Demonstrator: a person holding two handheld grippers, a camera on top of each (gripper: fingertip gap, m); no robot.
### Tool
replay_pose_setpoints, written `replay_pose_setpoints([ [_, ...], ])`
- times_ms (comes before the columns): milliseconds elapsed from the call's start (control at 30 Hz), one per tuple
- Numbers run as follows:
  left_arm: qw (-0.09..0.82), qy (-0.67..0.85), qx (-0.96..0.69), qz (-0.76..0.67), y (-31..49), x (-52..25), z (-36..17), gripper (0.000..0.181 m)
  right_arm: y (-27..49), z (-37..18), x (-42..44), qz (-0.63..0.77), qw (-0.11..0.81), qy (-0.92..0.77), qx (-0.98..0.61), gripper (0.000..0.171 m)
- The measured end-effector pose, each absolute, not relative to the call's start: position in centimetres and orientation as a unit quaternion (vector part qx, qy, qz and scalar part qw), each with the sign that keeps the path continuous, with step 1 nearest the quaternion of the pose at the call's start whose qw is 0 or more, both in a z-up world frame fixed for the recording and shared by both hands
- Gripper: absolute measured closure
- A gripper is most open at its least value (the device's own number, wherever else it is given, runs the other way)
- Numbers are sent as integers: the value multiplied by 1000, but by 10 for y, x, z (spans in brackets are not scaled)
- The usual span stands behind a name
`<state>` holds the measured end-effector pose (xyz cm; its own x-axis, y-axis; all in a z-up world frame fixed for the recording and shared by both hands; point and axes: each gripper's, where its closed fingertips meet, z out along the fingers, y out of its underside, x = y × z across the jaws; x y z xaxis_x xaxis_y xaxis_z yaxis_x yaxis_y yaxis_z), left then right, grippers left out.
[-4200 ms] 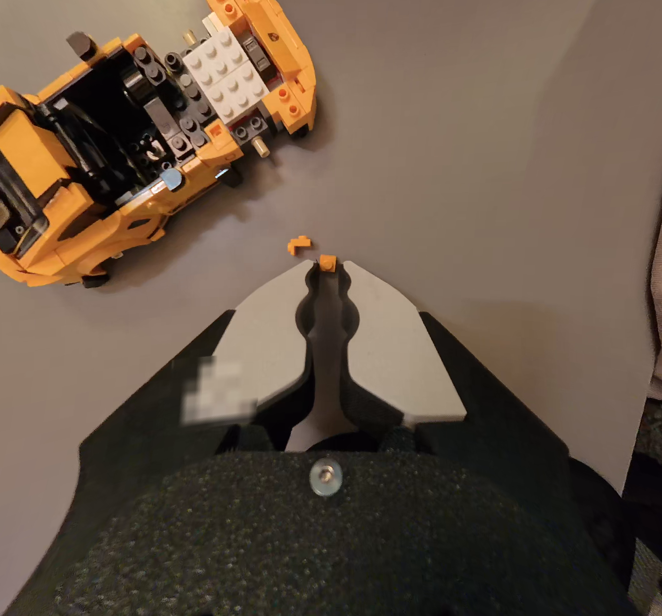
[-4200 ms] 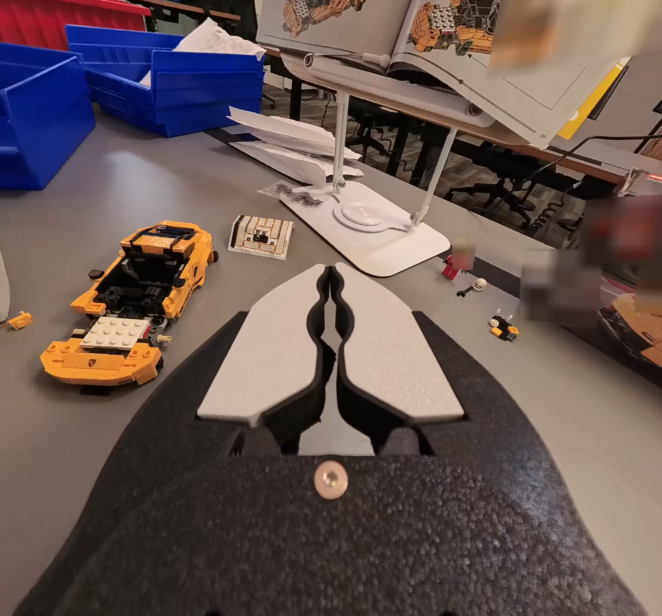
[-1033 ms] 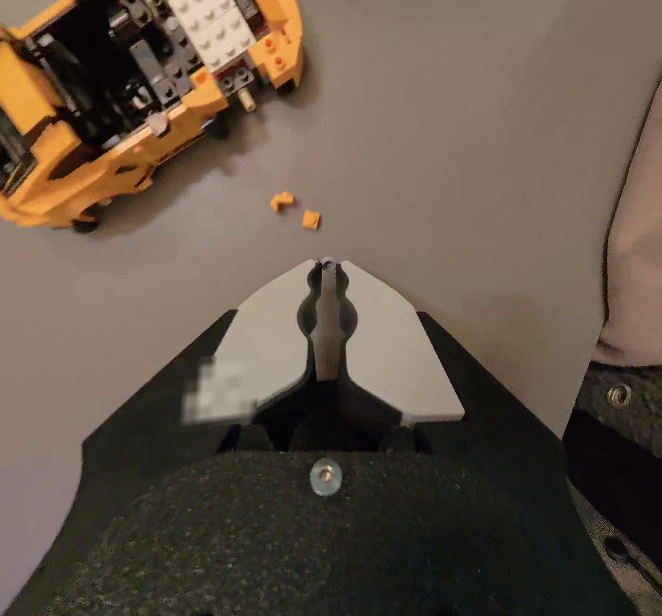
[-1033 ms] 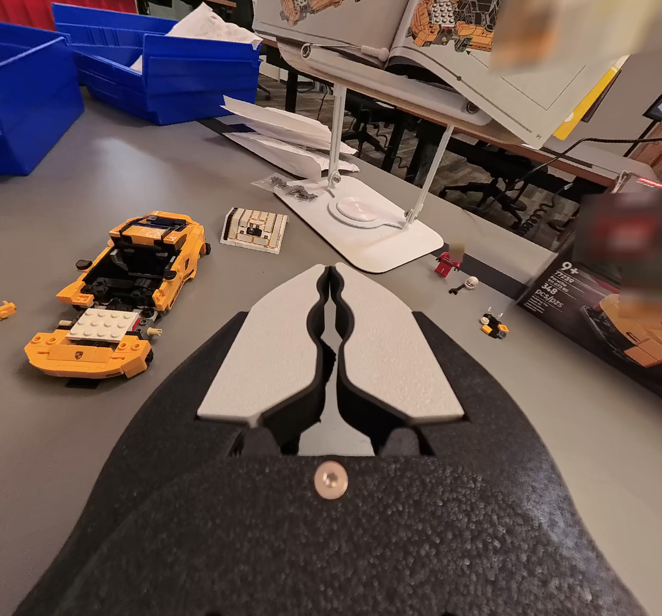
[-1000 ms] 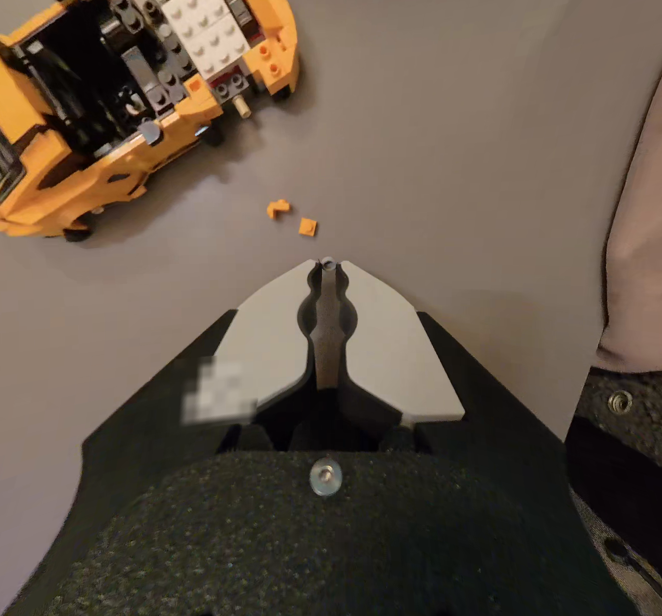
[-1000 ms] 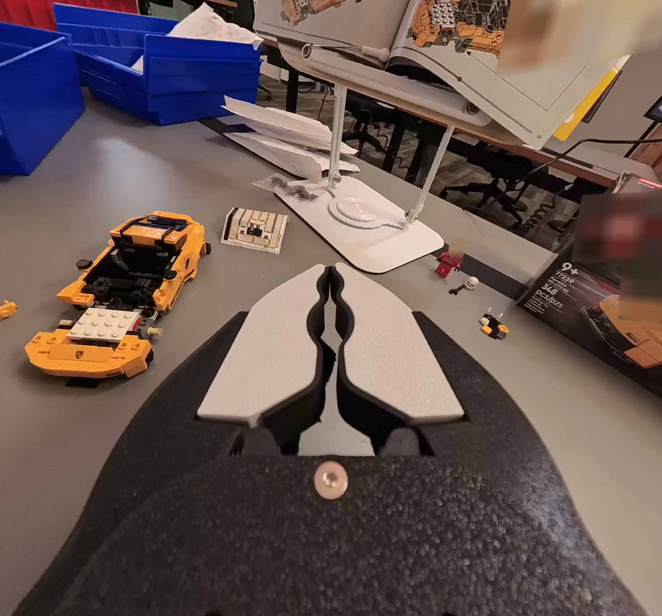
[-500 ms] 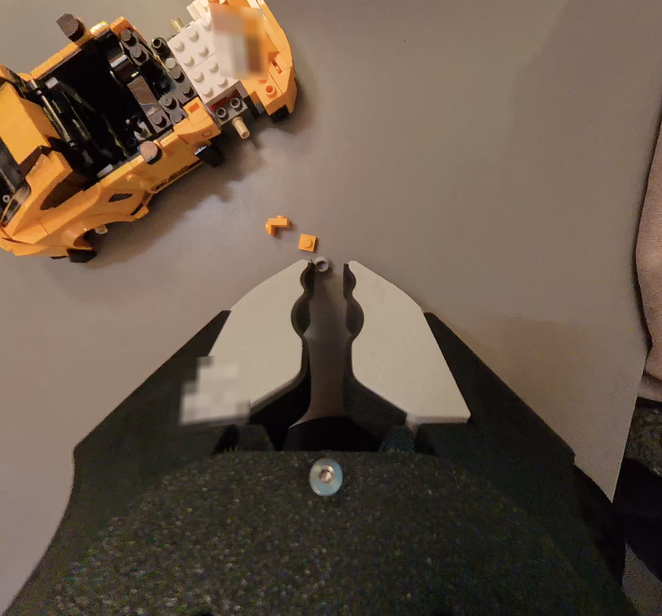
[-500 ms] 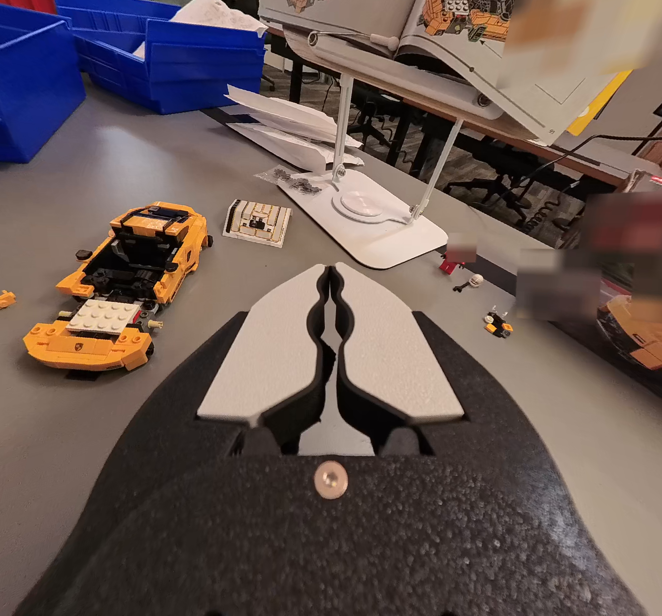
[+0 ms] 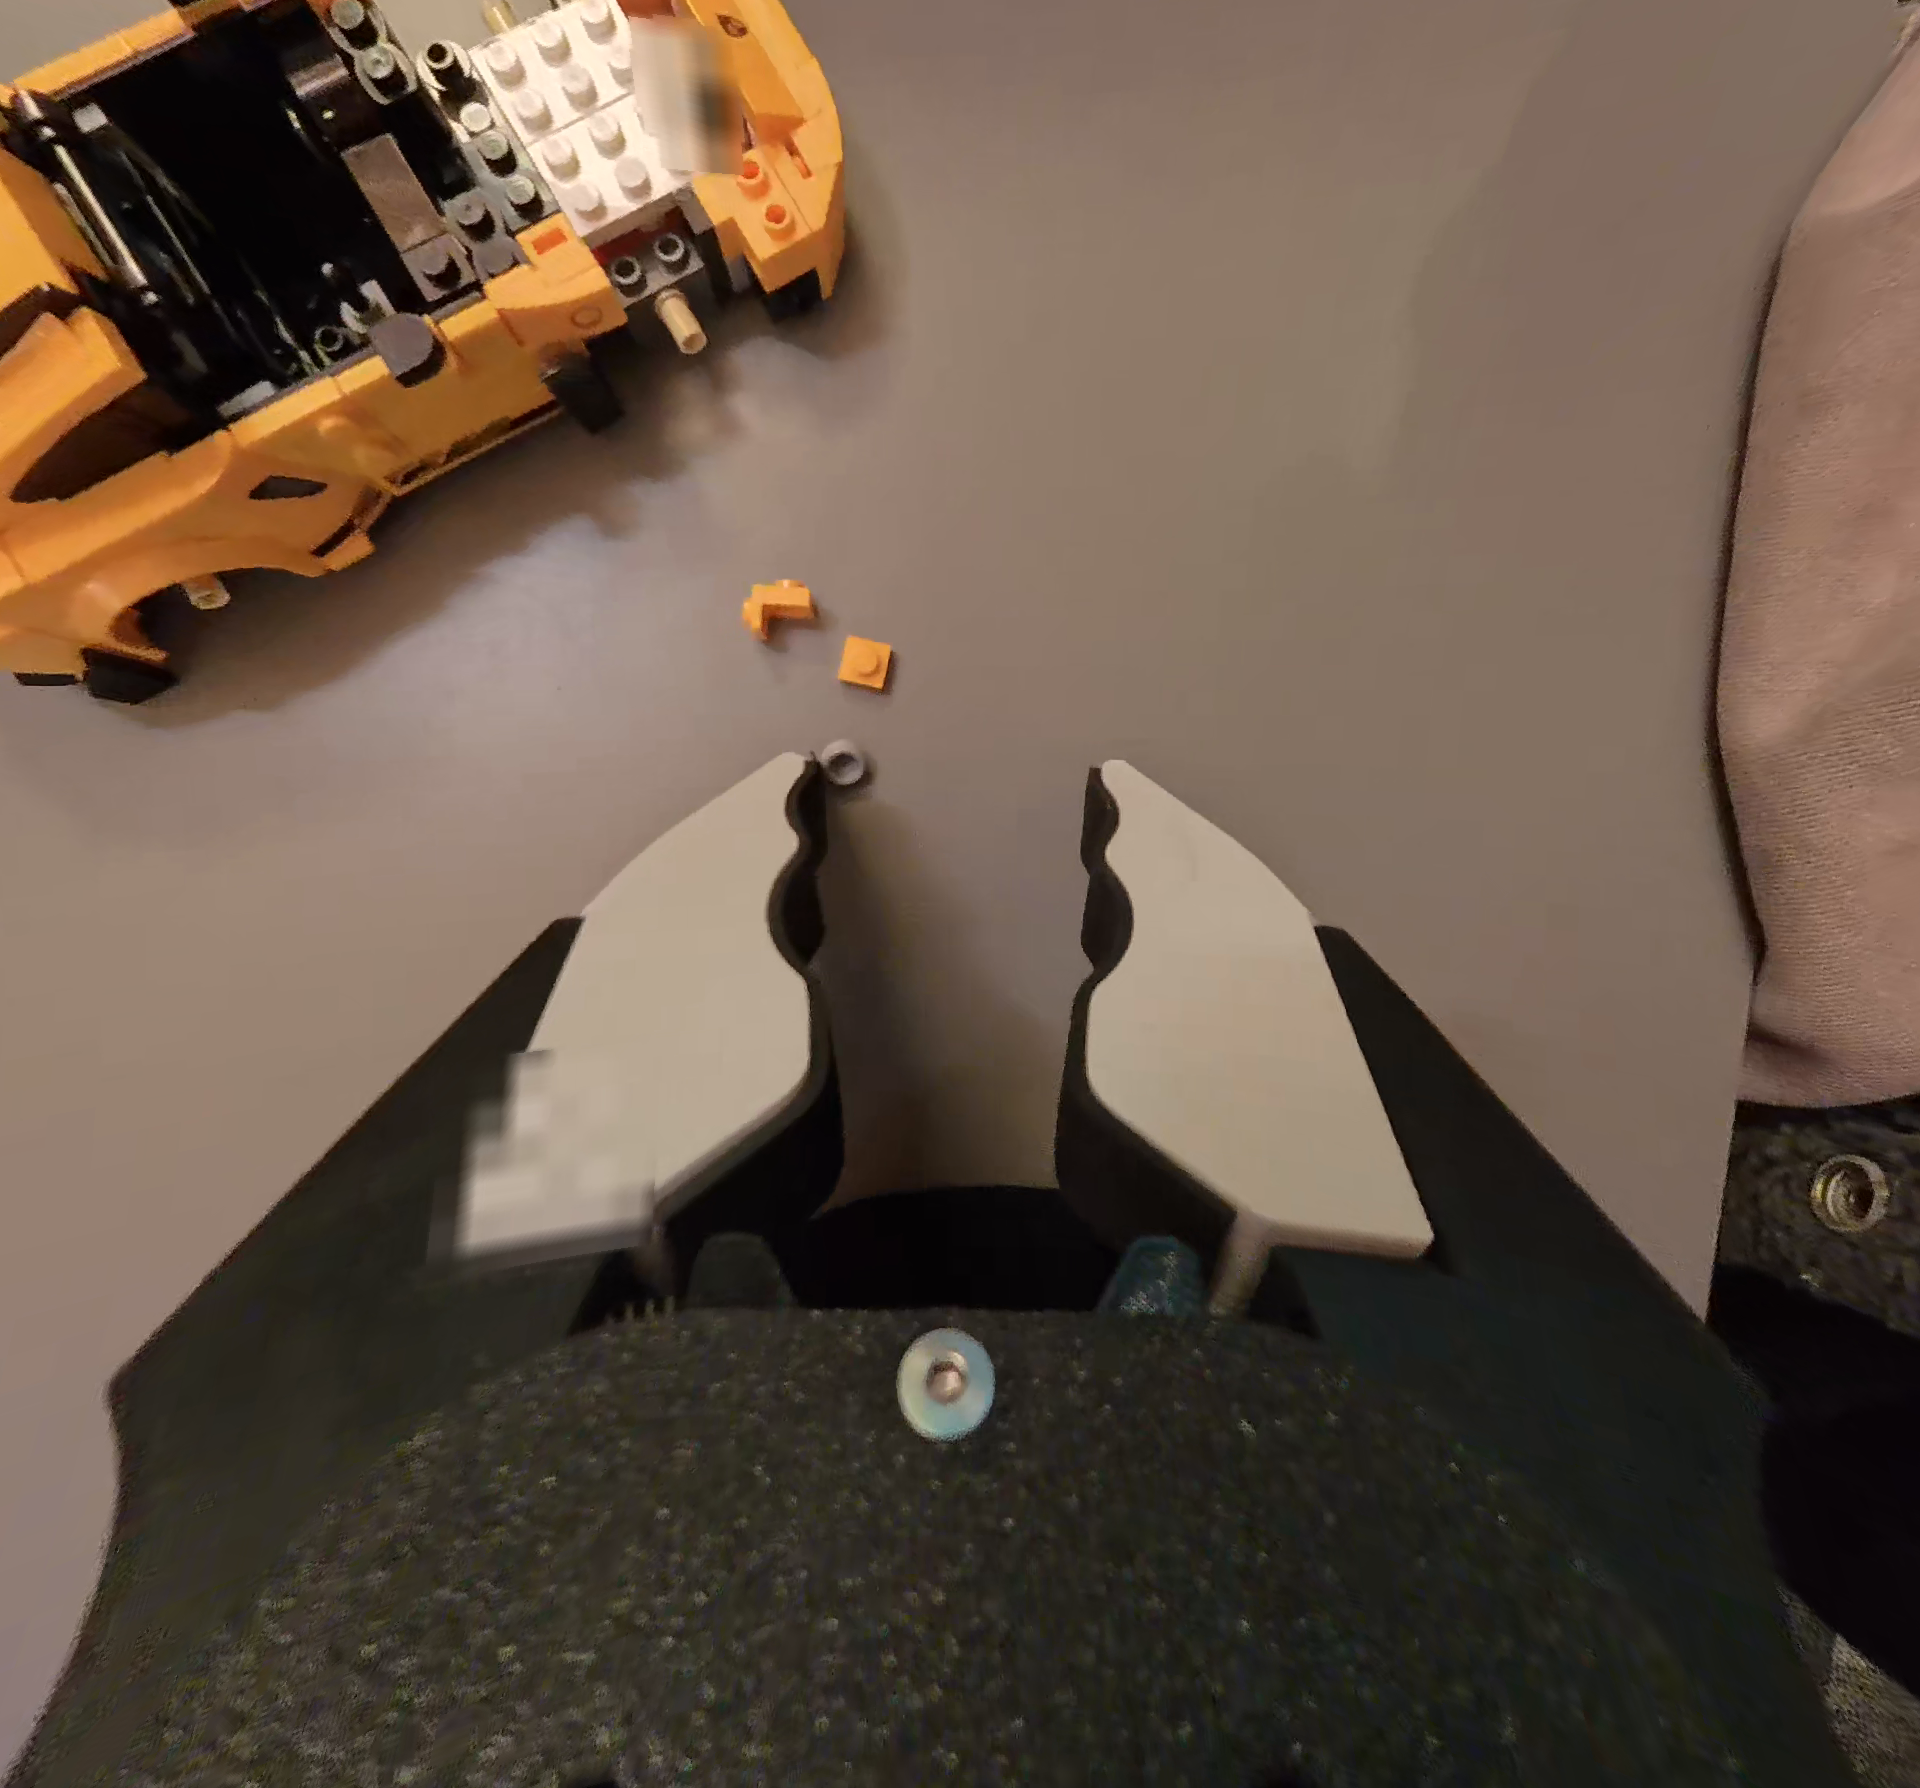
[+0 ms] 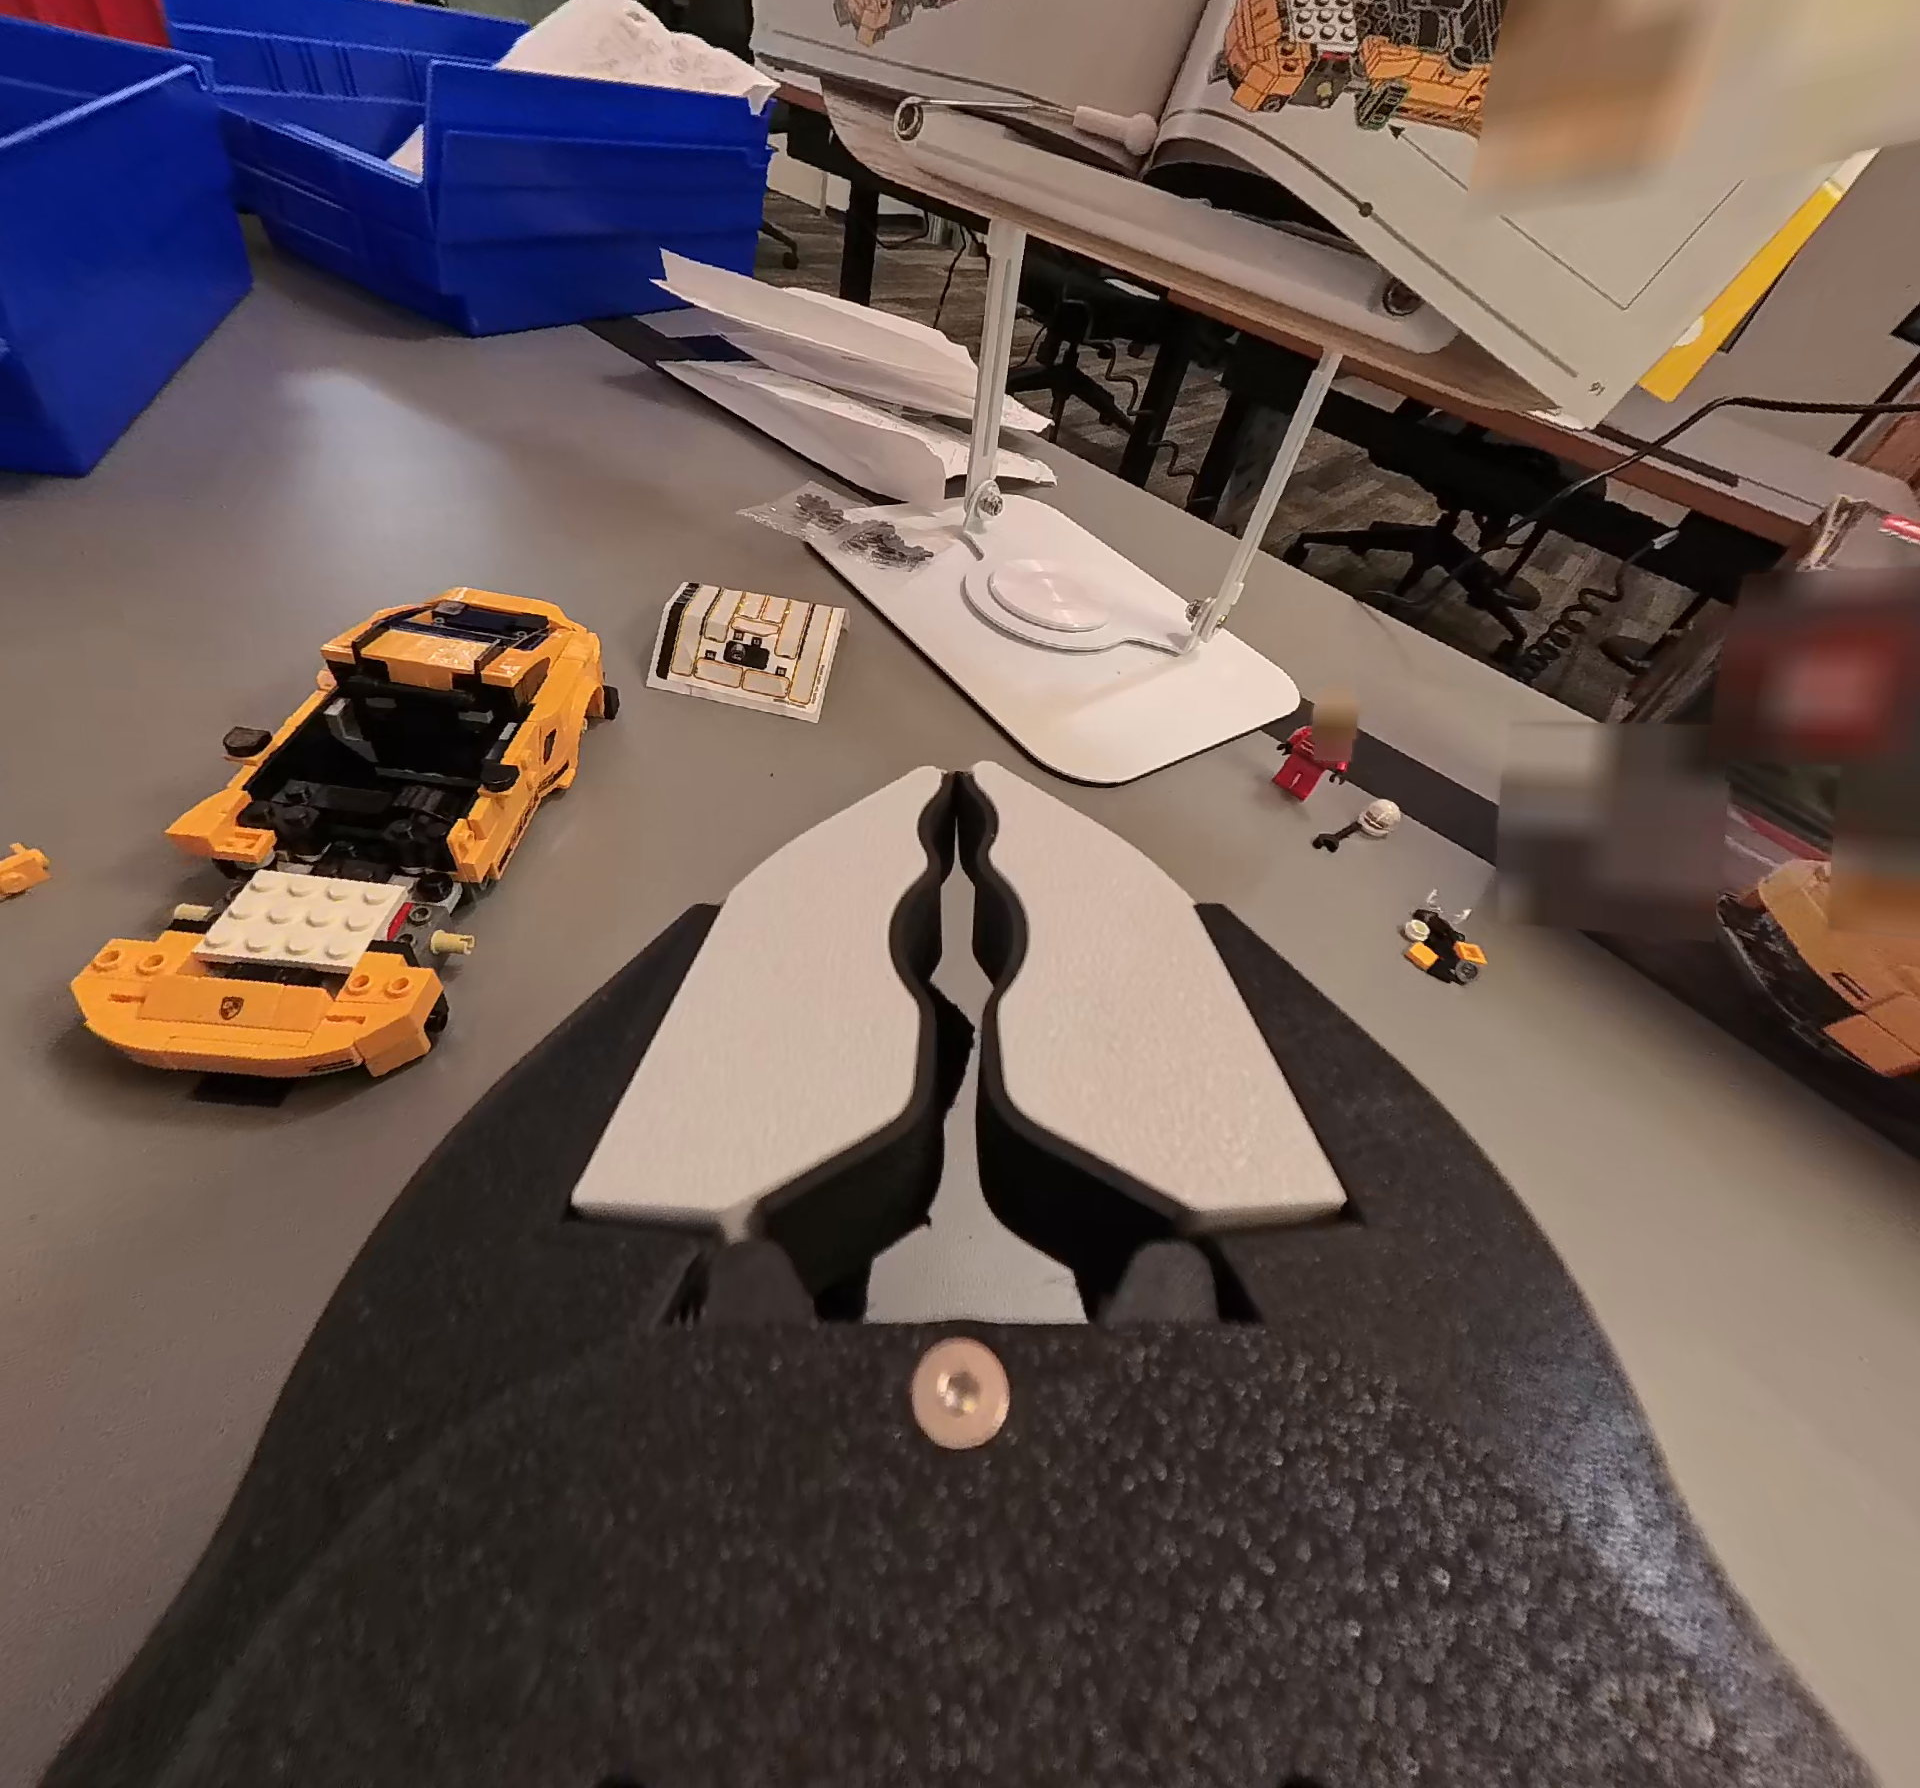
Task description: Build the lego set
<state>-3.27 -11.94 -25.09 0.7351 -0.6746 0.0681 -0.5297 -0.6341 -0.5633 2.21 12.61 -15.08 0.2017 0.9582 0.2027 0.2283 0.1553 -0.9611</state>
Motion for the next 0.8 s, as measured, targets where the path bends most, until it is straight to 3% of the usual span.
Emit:
replay_pose_setpoints([
  [233, 276, 332, -894, -119, -119, -42, -252, 124, 126, -151, 22, 337, 541, -535, -555, 171],
  [633, 278, 339, -887, -143, -126, -39, -250, 124, 125, -152, 22, 336, 540, -536, -555, 171],
  [800, 332, 313, -878, -145, -114, -44, -230, 125, 126, -151, 22, 338, 541, -535, -554, 171],
])
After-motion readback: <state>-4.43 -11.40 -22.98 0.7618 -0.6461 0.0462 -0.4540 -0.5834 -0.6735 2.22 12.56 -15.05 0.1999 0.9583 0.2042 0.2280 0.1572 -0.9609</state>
